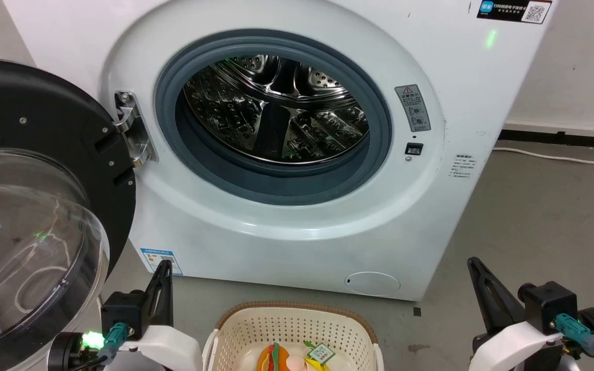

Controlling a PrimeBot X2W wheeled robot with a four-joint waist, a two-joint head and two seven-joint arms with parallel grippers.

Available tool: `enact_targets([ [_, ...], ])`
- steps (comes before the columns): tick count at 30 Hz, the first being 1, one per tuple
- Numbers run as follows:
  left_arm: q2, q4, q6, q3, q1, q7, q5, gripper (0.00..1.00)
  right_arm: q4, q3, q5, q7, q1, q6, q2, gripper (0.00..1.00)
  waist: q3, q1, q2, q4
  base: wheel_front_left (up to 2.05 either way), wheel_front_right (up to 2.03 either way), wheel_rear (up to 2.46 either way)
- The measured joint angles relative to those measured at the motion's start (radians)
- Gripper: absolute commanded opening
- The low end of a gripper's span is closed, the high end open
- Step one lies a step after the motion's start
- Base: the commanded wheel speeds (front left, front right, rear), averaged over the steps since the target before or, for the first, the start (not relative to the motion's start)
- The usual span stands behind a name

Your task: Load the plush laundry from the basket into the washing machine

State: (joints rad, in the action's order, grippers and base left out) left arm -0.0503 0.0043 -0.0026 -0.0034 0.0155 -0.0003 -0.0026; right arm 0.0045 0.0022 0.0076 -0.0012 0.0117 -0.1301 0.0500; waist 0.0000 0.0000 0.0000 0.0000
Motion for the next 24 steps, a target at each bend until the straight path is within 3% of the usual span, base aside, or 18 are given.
enact_targets([
  [24, 0.000, 0.000, 0.000, 0.000, 0.000, 0.000, 0.000, 0.00, 0.000, 0.000, 0.000, 0.000, 0.000, 0.000, 0.000, 0.00, 0.000, 0.0000, 0.0000, 0.000, 0.00, 0.00, 0.00],
])
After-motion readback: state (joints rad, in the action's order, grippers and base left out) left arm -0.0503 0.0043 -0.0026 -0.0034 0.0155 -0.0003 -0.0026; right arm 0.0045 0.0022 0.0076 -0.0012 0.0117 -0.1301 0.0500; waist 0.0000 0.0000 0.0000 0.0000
